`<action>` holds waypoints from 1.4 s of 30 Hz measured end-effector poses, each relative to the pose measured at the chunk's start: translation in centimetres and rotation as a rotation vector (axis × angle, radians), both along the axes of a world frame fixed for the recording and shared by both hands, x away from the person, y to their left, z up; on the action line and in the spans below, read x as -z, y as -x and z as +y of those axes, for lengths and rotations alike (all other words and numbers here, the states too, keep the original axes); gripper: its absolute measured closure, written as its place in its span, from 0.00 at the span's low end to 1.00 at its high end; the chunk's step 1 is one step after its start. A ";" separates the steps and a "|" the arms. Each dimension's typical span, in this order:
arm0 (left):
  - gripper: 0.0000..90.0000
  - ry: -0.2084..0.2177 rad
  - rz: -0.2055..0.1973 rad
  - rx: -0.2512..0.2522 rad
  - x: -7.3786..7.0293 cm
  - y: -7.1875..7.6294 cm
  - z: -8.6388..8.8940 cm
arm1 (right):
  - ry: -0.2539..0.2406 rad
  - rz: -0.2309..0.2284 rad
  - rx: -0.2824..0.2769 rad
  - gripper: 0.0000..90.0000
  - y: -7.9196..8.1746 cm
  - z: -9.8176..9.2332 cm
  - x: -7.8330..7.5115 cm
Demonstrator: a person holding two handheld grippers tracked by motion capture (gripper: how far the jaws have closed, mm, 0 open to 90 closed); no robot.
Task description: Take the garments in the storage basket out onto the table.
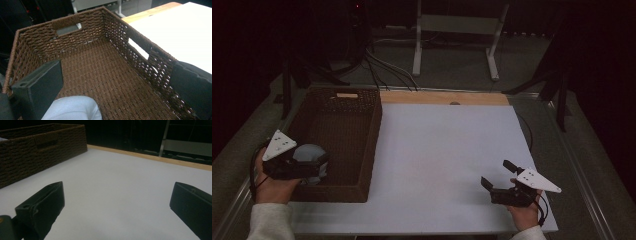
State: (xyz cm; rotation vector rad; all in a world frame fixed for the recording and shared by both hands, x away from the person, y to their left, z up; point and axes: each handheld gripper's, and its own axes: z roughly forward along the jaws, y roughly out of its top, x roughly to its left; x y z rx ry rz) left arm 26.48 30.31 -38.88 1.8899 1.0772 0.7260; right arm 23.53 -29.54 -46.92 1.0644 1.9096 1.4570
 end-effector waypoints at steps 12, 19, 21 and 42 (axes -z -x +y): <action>0.00 -0.028 0.038 0.000 0.1 -0.9 0.5 | 0.000 0.000 0.002 0.00 0.0 0.0 0.0; 0.00 -0.041 0.061 -0.004 0.3 -1.4 0.7 | 0.002 -0.001 0.001 0.00 0.0 0.0 0.0; 0.00 -0.045 0.071 -0.005 0.4 -1.6 0.8 | 0.002 0.000 0.002 0.00 0.0 0.0 0.0; 0.00 -0.117 0.162 -0.017 1.3 -3.6 1.3 | 0.003 0.001 0.005 0.00 0.0 0.0 0.0</action>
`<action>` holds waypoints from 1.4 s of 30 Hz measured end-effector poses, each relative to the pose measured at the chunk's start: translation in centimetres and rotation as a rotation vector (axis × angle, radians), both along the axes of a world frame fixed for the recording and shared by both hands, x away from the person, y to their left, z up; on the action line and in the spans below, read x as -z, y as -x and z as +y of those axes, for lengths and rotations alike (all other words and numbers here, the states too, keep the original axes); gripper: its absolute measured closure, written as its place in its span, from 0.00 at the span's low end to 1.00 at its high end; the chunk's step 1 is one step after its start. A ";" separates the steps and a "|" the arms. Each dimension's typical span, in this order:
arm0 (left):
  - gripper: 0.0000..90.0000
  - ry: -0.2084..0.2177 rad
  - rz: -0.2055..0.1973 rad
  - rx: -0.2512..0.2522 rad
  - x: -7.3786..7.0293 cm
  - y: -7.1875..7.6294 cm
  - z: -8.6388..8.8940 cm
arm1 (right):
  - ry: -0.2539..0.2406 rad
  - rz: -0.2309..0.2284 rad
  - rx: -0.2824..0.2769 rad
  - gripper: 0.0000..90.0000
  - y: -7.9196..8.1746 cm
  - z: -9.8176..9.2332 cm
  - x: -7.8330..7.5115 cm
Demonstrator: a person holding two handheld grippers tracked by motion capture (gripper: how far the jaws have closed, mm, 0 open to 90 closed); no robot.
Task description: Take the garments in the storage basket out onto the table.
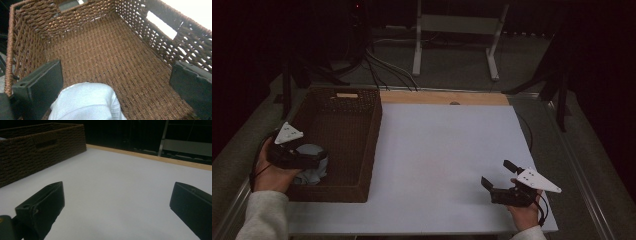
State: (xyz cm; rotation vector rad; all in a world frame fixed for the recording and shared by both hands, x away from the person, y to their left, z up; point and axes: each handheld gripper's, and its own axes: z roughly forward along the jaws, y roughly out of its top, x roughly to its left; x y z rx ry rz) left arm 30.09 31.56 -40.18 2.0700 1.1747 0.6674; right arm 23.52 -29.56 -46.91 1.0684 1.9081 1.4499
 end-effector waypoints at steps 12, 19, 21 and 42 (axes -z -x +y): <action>0.00 -0.024 0.029 -0.026 0.3 -0.9 0.6 | 0.000 -0.001 -0.001 0.00 0.0 0.0 0.0; 0.00 -0.042 0.045 -0.035 0.6 -1.5 0.7 | -0.001 -0.001 -0.001 0.00 0.0 0.0 0.0; 0.00 -0.048 0.048 -0.038 0.7 -1.6 0.7 | -0.001 -0.001 -0.001 0.00 0.0 0.0 0.0; 0.00 -0.098 0.159 -0.064 1.8 -3.3 0.5 | -0.002 -0.001 -0.005 0.00 0.0 0.0 0.0</action>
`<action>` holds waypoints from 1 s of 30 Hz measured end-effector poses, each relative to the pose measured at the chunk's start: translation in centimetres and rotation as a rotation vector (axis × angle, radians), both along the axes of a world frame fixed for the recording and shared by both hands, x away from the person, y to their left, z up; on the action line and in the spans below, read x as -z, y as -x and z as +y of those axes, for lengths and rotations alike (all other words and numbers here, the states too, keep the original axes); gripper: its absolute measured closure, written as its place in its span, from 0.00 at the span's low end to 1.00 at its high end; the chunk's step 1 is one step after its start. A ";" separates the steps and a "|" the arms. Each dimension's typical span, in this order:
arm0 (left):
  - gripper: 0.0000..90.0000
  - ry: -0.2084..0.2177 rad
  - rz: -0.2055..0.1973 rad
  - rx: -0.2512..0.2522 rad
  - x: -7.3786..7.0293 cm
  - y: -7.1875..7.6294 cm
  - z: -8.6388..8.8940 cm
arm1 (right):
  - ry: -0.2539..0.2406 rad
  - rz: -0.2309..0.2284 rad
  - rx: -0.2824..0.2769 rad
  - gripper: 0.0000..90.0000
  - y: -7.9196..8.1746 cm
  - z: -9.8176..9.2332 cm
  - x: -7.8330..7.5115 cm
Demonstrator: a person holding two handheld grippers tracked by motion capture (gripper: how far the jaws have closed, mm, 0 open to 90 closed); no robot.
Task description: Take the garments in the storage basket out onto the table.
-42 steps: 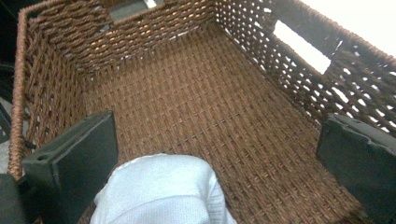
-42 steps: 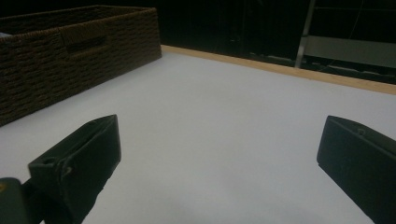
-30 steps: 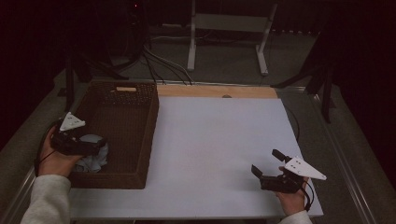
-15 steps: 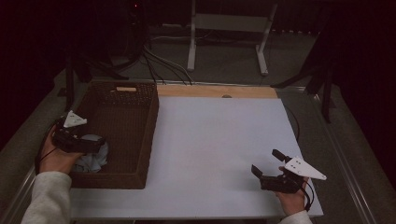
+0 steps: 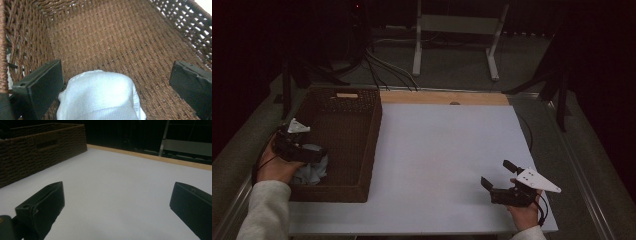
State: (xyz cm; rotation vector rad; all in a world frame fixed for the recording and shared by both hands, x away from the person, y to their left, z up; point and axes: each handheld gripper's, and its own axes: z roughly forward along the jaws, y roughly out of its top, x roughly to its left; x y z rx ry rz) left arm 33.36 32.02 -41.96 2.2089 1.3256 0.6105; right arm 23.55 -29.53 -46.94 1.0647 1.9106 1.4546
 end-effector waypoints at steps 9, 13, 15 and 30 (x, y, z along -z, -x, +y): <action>0.00 -0.014 0.057 -0.012 0.3 -0.5 0.0 | -0.001 -0.001 0.002 0.00 0.0 -0.1 0.0; 0.00 -0.015 0.078 -0.012 0.5 -0.7 0.0 | -0.001 -0.002 0.001 0.00 0.0 -0.1 0.0; 0.03 -0.009 0.079 -0.013 0.5 -0.7 0.0 | 0.000 -0.003 0.000 0.00 0.0 -0.1 0.0; 0.02 -0.028 0.171 -0.049 1.5 -1.7 0.2 | -0.003 -0.003 -0.001 0.00 0.0 -0.1 -0.1</action>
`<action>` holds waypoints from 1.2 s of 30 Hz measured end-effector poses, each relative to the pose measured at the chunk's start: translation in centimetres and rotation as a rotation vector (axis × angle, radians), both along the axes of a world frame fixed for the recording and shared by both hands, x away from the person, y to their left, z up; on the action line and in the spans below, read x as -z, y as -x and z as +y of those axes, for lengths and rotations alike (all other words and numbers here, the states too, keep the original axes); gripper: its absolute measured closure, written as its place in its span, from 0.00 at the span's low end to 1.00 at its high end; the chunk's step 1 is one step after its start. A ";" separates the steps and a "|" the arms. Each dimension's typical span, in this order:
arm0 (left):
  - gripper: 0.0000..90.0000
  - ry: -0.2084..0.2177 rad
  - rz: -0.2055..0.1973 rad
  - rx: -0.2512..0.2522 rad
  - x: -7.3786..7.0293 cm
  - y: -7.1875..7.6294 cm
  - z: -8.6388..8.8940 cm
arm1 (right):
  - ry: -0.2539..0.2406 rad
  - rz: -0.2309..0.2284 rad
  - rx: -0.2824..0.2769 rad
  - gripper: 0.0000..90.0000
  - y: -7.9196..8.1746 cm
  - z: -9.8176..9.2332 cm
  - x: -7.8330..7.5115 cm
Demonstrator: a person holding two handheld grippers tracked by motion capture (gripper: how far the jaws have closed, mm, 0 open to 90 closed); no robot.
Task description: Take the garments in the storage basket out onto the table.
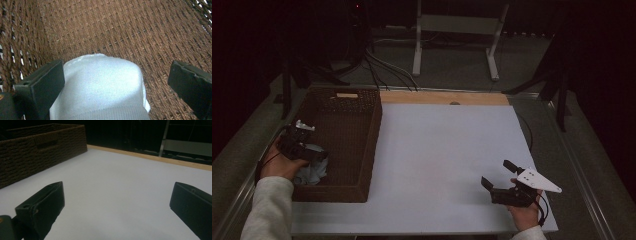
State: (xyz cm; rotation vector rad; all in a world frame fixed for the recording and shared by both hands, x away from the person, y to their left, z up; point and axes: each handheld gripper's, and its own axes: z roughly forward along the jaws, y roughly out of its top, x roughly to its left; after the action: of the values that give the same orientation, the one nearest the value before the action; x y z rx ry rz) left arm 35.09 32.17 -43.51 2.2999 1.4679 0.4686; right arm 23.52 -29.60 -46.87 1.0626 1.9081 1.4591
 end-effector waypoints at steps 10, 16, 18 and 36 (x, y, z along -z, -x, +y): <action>0.04 -0.012 0.027 -0.014 0.5 -0.3 -0.1 | 0.000 0.000 0.000 0.00 0.0 0.0 0.0; 0.06 -0.015 0.035 -0.015 0.8 -0.3 0.1 | -0.004 -0.001 0.000 0.00 0.0 0.0 0.0; 0.06 -0.022 0.036 -0.012 0.8 -0.4 0.0 | -0.003 -0.001 -0.001 0.00 0.0 0.0 0.0; 0.27 -0.113 0.057 -0.042 1.1 -0.6 -0.2 | -0.008 -0.002 -0.004 0.00 0.0 0.0 -0.1</action>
State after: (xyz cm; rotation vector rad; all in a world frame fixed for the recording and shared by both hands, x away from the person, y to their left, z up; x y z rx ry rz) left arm 35.69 31.99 -44.63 2.3917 1.5560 0.5138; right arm 23.49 -29.58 -46.82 1.0613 1.9057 1.4703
